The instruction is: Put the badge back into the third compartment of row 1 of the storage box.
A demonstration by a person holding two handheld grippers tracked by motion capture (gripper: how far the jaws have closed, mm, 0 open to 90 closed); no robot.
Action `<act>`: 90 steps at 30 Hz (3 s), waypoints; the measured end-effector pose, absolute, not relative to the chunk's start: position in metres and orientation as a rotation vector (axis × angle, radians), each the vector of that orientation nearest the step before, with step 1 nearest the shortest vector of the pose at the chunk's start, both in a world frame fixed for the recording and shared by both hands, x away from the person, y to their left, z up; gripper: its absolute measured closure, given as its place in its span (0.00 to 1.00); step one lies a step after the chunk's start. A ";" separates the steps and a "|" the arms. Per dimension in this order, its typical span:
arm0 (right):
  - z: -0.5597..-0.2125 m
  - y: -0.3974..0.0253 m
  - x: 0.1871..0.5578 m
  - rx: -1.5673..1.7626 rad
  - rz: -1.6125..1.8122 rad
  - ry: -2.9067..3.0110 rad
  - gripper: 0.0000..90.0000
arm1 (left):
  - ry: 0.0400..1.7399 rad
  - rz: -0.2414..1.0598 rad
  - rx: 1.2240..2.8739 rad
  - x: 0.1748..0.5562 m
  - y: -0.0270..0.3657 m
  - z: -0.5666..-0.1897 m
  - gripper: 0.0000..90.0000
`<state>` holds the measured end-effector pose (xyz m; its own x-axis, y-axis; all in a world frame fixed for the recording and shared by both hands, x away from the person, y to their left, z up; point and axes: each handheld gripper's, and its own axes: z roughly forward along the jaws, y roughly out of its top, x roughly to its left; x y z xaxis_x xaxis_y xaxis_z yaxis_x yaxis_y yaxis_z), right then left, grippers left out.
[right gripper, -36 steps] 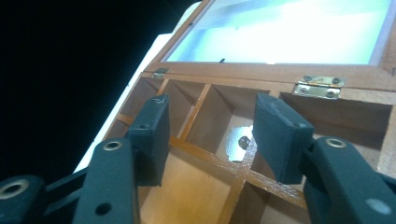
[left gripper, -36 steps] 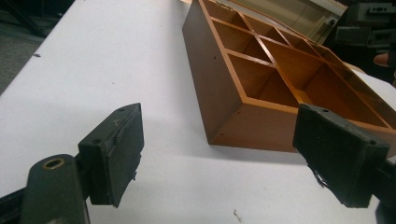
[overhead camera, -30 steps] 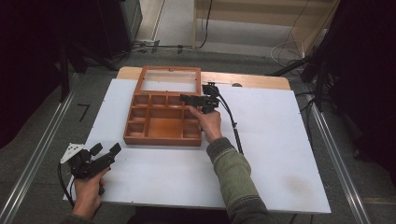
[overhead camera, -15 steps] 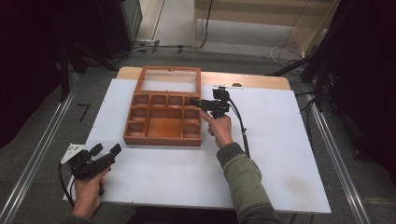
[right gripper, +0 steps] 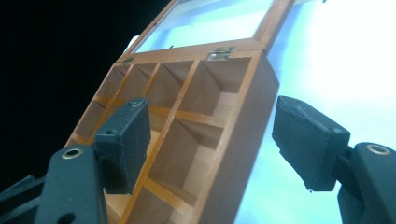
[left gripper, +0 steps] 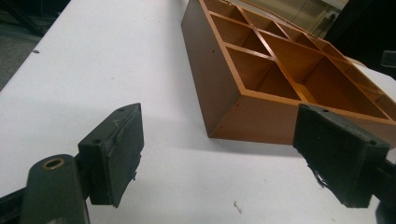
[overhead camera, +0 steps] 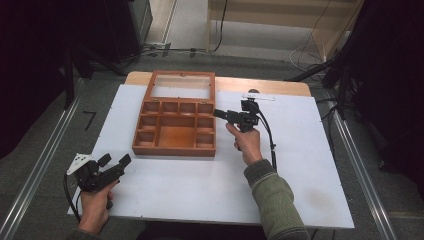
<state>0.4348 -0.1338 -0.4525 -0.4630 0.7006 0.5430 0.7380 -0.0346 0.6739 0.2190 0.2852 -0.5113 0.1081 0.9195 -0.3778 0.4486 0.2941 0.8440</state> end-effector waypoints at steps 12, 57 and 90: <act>-0.456 -0.161 0.419 -1.647 -1.574 -2.156 0.25 | 1.508 0.564 1.326 0.220 0.284 -0.512 0.18; -0.473 -0.269 0.362 -1.782 -1.645 -2.084 0.24 | 1.515 0.567 1.347 0.221 0.281 -0.513 0.18; -0.478 -0.323 0.331 -1.873 -1.668 -2.028 0.24 | 1.517 0.563 1.347 0.220 0.281 -0.513 0.18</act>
<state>0.3308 -0.3232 -0.4783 -0.3232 0.7723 0.5469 0.6858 -0.2070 0.6977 0.2204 0.2809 -0.5134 0.1081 0.9259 -0.3619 0.4657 0.2744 0.8413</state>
